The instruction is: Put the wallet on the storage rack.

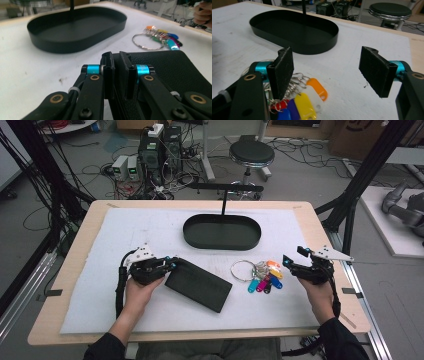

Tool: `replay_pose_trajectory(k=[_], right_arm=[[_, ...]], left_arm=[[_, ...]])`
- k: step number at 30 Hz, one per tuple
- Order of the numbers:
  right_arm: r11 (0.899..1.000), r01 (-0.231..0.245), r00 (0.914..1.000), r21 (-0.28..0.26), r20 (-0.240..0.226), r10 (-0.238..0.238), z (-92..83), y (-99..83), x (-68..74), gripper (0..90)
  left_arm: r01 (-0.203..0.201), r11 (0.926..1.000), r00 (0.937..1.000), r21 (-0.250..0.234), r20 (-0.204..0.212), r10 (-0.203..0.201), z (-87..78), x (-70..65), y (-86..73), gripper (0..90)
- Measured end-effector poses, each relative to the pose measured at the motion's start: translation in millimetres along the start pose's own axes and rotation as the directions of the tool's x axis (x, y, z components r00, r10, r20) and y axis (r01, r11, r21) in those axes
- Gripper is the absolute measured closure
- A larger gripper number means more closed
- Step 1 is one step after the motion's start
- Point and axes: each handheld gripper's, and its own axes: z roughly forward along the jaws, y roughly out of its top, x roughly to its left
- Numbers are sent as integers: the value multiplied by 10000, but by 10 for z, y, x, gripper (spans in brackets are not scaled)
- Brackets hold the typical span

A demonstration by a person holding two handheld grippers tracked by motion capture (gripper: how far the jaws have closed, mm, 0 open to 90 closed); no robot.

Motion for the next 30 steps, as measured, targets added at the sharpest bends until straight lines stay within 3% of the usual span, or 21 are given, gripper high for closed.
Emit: replay_pose_trajectory(k=[3, 9, 14, 17, 18, 19, 20, 21, 22, 24, 28, 29, 30], right_arm=[[9999, -94, 9995, -143, -289, 89, 8, 21, 67, 284], [9992, -127, 9962, -369, -863, 95, 29, 61, 200, 275], [9996, 97, 9823, -259, -1869, -144, 88, 89, 443, 264], [9995, 278, 9679, -144, -2496, -305, 150, 96, 583, 256], [9995, 278, 9679, -144, -2496, -305, 150, 96, 583, 256], [9993, 362, 9611, -38, -2738, -359, 177, 98, 632, 256], [9981, 607, 9486, 107, -3117, -544, 236, 97, 729, 255], [9981, 607, 9486, 107, -3117, -544, 236, 97, 729, 255], [9960, 837, 9358, 302, -3458, -682, 292, 94, 822, 255], [9940, 1037, 9310, 337, -3550, -851, 317, 92, 864, 255], [9894, 1278, 9054, 684, -4152, -882, 422, 79, 990, 255], [9886, 1301, 8950, 762, -4382, -840, 455, 74, 1015, 256], [9845, 1445, 8783, 995, -4712, -813, 513, 62, 1078, 266]], left_arm=[[-394, 9989, 9992, -251, 90, 396, -64, -44, 41, 833], [-567, 9977, 9983, -366, 134, 572, -117, -77, 62, 834], [-850, 9948, 9962, -566, 165, 861, -147, -114, 80, 834], [-1269, 9884, 9911, -831, 306, 1298, -172, -129, 90, 834], [-1358, 9867, 9897, -894, 338, 1393, -180, -135, 94, 834], [-1450, 9851, 9880, -928, 394, 1491, -189, -136, 98, 835], [-1565, 9823, 9860, -1025, 409, 1614, -196, -142, 97, 835], [-1565, 9823, 9860, -1025, 409, 1614, -196, -142, 97, 835], [-1600, 9811, 9852, -1089, 442, 1656, -198, -142, 96, 835], [-1720, 9772, 9824, -1242, 514, 1795, -205, -147, 94, 835], [-1978, 9693, 9761, -1458, 612, 2084, -235, -164, 102, 834], [-2007, 9680, 9751, -1507, 641, 2122, -241, -169, 104, 834], [-2057, 9657, 9737, -1582, 654, 2181, -249, -174, 105, 835]])
